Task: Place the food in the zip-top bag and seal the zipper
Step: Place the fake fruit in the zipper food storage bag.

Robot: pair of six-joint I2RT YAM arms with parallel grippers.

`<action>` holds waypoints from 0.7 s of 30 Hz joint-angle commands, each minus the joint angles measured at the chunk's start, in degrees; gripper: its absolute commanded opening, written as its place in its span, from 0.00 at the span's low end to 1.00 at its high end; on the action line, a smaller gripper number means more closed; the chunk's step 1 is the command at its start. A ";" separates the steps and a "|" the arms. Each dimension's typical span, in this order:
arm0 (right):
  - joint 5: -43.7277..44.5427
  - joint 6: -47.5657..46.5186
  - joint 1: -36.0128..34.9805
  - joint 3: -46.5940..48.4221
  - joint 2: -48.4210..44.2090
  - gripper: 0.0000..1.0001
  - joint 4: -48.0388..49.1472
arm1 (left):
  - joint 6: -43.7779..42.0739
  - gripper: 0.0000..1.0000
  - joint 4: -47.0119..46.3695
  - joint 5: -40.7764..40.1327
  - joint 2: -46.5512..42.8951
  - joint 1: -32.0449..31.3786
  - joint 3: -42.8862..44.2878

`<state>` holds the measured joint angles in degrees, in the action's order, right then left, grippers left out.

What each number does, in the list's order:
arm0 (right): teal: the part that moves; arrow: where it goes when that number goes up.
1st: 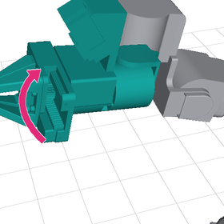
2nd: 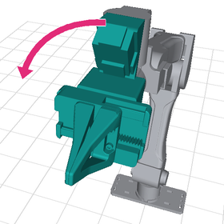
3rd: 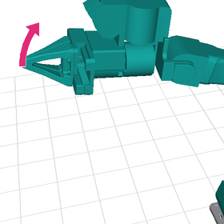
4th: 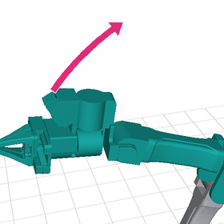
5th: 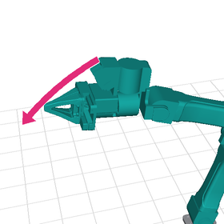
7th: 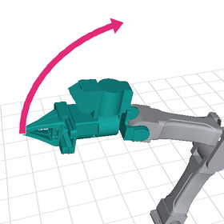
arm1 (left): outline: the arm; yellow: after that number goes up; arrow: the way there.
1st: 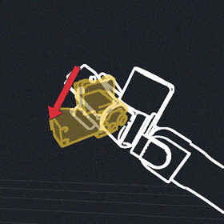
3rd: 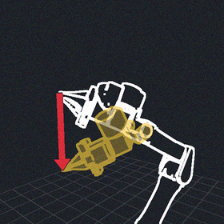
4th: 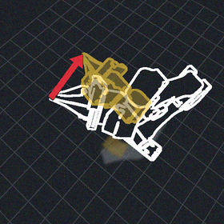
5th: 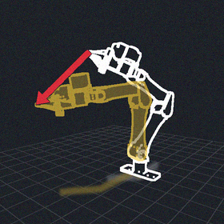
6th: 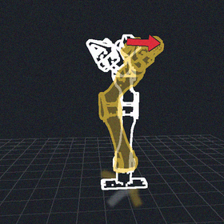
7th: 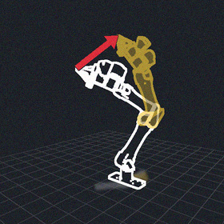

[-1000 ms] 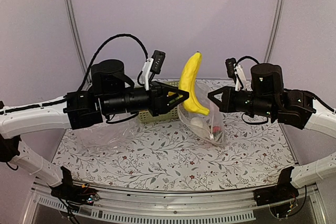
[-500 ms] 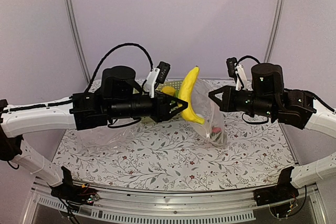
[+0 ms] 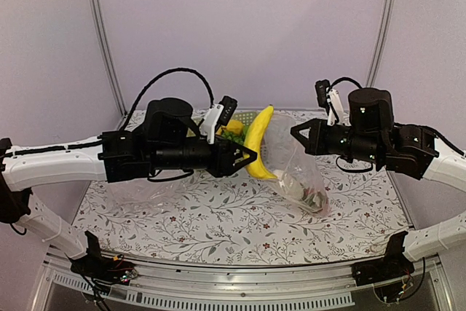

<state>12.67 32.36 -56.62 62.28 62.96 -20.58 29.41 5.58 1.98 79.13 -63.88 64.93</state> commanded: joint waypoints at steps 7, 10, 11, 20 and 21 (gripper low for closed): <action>6.55 1.71 -0.19 0.90 1.41 0.00 -0.44 | -1.98 0.28 4.45 3.32 2.04 -0.72 3.10; 8.03 2.29 -0.20 0.92 1.72 0.00 -0.60 | -2.12 0.28 4.43 4.50 2.18 -0.81 3.06; 8.48 2.48 -0.18 0.93 1.87 0.00 -0.65 | -2.16 0.28 4.43 4.86 2.21 -0.81 3.02; 5.79 1.58 -0.11 1.24 2.17 0.00 1.98 | -2.51 0.28 8.81 6.81 5.11 -0.81 6.08; 4.97 1.31 -0.16 1.20 2.17 0.00 2.43 | -2.49 0.28 9.62 6.81 5.64 -0.81 6.69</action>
<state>18.81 34.52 -56.62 62.28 64.71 -20.38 27.81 11.07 7.16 82.48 -63.88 69.10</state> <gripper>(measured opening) 0.006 0.337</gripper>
